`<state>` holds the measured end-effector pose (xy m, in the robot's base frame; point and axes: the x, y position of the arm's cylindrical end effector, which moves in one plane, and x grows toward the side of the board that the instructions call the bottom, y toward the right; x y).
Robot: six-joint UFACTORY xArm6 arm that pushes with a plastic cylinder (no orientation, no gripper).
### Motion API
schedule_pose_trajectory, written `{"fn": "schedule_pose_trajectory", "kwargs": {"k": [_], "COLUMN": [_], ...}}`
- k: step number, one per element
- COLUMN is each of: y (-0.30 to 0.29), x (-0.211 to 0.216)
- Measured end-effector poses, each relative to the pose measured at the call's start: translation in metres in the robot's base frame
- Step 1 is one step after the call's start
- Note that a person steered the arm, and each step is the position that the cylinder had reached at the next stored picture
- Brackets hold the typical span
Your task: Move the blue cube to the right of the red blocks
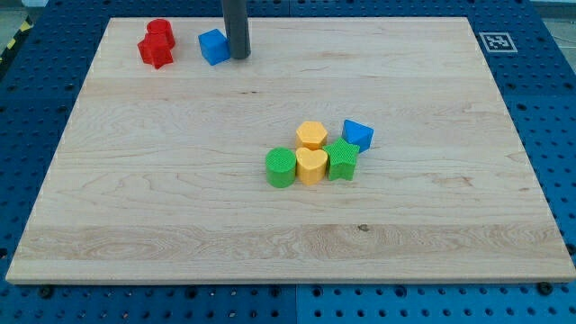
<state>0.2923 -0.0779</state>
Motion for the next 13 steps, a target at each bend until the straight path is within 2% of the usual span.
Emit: {"fn": "schedule_pose_trajectory", "kwargs": {"k": [1, 3, 6, 9, 11, 12, 13], "y": [0.0, 0.011, 0.013, -0.002, 0.019, -0.026, -0.036], "x": [0.0, 0.031, 0.036, 0.02, 0.005, -0.007, -0.026]}}
